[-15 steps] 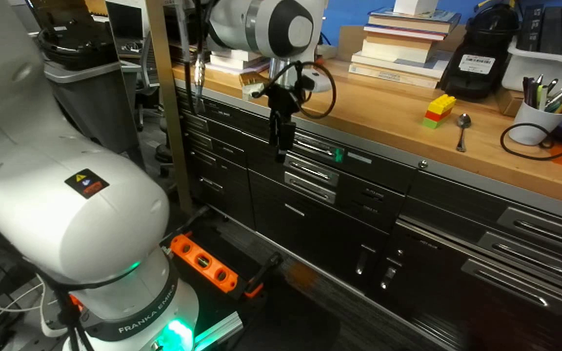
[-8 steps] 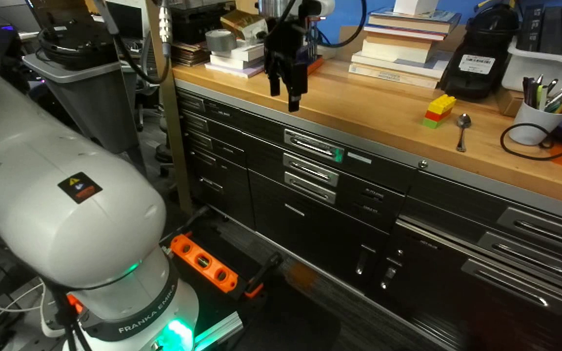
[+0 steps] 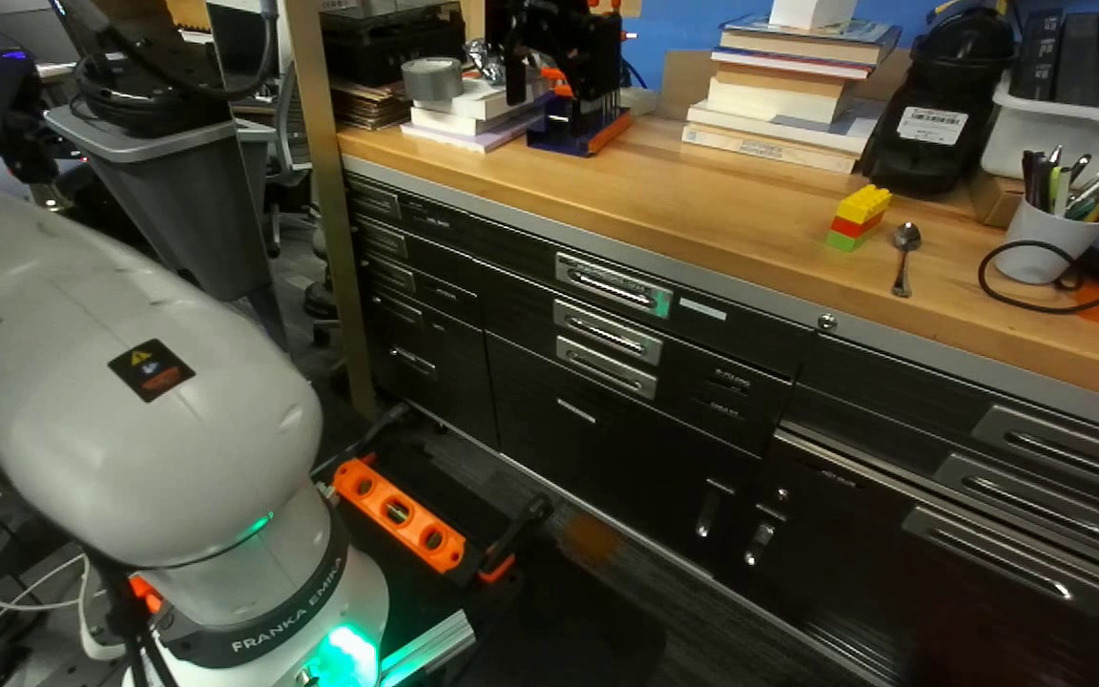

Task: Put the three black objects in the open drawer and close it

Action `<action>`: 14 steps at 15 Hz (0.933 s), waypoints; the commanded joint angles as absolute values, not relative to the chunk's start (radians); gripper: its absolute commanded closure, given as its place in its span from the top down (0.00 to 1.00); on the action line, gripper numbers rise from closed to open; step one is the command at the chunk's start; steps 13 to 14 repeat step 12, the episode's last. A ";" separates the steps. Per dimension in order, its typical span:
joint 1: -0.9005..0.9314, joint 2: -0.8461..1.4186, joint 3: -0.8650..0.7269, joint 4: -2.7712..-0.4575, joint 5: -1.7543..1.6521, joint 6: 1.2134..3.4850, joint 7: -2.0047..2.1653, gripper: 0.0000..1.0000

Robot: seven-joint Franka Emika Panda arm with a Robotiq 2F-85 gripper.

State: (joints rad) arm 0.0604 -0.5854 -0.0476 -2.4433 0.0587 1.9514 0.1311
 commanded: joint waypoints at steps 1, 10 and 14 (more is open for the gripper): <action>0.042 -0.634 -0.037 -2.399 0.093 1.789 0.086 1.00; 0.015 -0.678 -0.004 -2.400 0.077 1.648 0.120 1.00; 0.015 -0.679 -0.003 -2.400 0.077 1.647 0.123 1.00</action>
